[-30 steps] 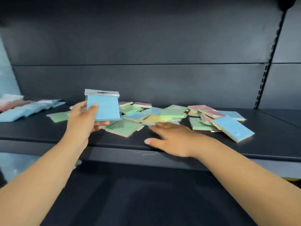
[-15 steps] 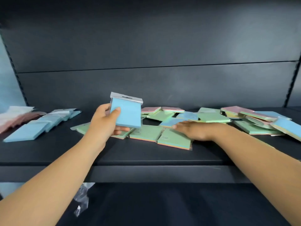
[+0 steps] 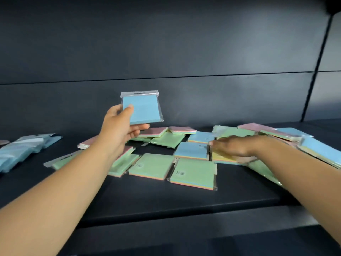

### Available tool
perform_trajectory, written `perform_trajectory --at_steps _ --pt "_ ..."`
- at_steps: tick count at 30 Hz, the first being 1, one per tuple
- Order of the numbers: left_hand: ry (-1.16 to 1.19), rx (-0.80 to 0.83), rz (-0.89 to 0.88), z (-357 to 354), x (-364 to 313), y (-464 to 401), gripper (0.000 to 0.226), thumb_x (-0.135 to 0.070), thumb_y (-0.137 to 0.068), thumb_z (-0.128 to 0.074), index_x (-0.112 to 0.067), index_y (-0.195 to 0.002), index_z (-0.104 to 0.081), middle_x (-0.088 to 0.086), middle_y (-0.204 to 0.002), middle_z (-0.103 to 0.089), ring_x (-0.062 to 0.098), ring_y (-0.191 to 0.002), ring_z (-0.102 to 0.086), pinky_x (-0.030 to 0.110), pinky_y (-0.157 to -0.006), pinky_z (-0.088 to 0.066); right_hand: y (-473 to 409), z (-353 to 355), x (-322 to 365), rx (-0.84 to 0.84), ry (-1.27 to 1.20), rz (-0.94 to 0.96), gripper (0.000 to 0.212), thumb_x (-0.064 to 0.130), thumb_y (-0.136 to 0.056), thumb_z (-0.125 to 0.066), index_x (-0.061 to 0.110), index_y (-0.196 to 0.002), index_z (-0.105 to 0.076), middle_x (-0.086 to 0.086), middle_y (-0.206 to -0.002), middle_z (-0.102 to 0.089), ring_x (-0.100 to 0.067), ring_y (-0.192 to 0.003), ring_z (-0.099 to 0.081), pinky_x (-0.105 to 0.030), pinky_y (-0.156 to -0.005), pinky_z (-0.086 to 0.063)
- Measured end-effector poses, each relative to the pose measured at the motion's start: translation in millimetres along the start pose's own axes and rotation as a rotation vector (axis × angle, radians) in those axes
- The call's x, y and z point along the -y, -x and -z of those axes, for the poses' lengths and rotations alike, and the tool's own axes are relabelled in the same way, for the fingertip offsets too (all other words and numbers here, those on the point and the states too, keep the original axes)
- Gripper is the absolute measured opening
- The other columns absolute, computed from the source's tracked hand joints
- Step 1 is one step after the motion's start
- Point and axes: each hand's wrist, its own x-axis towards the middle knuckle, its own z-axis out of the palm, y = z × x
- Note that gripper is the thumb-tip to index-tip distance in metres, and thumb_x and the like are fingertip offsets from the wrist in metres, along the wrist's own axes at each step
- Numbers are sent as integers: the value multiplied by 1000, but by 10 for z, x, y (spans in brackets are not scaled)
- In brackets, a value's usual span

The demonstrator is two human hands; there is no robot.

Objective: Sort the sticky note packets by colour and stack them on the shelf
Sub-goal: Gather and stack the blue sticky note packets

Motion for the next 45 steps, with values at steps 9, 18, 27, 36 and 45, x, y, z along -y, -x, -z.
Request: perform_trajectory --at_steps 9,18,27,36,45 --pt "-33 1 -38 49 160 -121 15 -24 -98 -43 -22 -113 -43 -1 -88 -62 8 -45 -65 13 -39 -42 -145 328 -478 -210 -63 -107 45 60 -91 -36 27 -112 -58 1 -134 -49 -17 -124 -47 -25 -101 -32" --pt "-109 14 -57 89 238 -162 24 -26 -98 -42 -21 -122 -45 2 -90 -65 10 -44 -64 13 -39 -42 -307 352 -327 -212 -124 -79 63 60 -92 -26 15 -124 -56 -2 -141 -46 -22 -133 -37 -36 -113 -20" --pt "-30 -101 -14 262 62 -316 12 -24 -99 -41 -21 -111 -41 -1 -84 -60 6 -44 -64 12 -39 -40 -698 38 1014 -120 270 376 55 51 -87 -53 8 -121 -57 -7 -126 -56 -28 -117 -51 -35 -100 -42" --pt "-8 -87 -10 412 86 -424 13 -24 -99 -41 -22 -111 -42 -2 -87 -62 7 -44 -64 12 -41 -40 -1065 46 888 -532 -76 326 26 17 -90 -51 3 -105 -68 -9 -117 -66 -26 -112 -57 -31 -91 -45" --pt "-36 -111 -34 447 65 -388 11 -25 -99 -41 -23 -110 -44 -1 -86 -62 6 -44 -64 13 -41 -40 -1059 26 838 -417 -211 261 24 19 -88 -57 6 -101 -72 -10 -114 -67 -22 -114 -58 -30 -93 -48"
